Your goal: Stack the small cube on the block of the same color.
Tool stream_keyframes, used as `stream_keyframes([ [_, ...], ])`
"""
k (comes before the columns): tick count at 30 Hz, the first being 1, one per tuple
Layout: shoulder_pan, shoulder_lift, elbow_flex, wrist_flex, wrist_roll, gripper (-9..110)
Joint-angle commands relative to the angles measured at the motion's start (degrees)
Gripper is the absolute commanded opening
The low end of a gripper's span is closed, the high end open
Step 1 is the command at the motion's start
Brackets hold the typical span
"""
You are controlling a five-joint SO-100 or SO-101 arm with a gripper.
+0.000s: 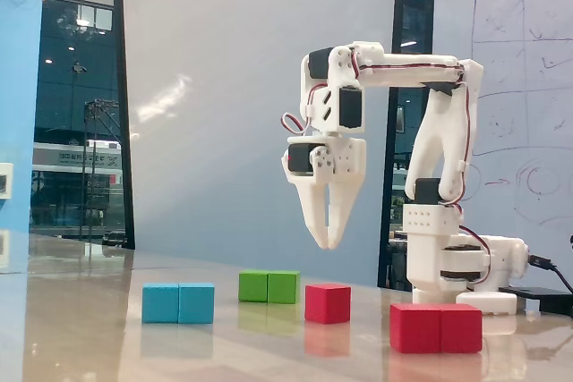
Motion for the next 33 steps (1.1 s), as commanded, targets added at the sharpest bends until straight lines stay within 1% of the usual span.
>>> stream_keyframes([
  [1, -0.35, 1.14, -4.75, 1.14, -0.18, 3],
  [4, -0.35, 1.14, -3.34, 1.58, 0.0, 10],
  [9, 0.0, 1.14, 0.62, 1.49, 0.53, 25],
  [13, 0.26, 1.14, 3.87, 1.85, 0.62, 33],
  [15, 0.35, 1.14, 4.83, 1.32, 0.62, 34],
  [24, 0.35, 0.09, 5.54, 0.62, 0.09, 35],
  [33, 0.35, -2.9, 9.14, -5.27, -0.09, 35],
])
